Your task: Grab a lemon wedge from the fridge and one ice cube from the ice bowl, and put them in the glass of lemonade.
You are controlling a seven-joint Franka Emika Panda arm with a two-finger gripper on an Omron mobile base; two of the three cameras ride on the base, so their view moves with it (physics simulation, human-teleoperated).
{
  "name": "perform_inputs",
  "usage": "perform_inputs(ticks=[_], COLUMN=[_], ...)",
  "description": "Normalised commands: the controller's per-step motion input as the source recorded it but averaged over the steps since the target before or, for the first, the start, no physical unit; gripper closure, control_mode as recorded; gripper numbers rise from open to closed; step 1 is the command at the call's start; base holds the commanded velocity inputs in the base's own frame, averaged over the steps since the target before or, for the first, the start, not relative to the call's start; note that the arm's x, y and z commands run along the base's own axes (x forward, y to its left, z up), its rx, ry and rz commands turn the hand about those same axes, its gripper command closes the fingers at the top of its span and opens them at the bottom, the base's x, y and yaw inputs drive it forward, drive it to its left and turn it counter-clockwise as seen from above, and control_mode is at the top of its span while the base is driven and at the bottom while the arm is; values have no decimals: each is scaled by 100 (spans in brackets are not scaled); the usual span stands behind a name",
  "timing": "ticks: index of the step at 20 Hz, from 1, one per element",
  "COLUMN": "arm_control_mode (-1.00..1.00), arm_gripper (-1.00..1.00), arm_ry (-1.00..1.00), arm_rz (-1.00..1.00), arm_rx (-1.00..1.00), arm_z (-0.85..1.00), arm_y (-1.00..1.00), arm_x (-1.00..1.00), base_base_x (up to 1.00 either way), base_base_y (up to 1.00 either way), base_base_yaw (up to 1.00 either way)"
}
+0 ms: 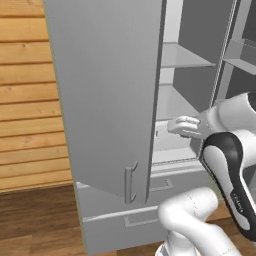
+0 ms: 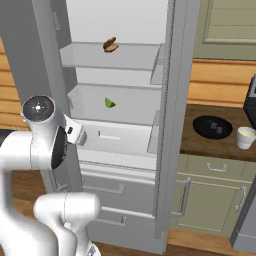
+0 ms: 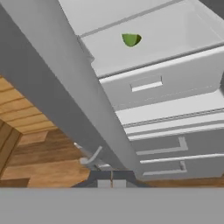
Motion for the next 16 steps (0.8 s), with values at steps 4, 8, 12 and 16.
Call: perform_inputs(ticks=[4, 8, 12, 16], arm_control_mode=[-100, -100, -100, -100], arm_gripper=[100, 100, 100, 100], arm_ry=[0, 9, 11, 4], arm_rz=[0, 0, 0, 0], arm_rx=[23, 8, 2, 3], arm_z=[17, 55, 55, 14], arm_y=[-12, 4, 13, -9], arm_x=[55, 84, 87, 63], base_base_x=[0, 0, 0, 0], base_base_y=[0, 0, 0, 0], base_base_yaw=[0, 0, 0, 0])
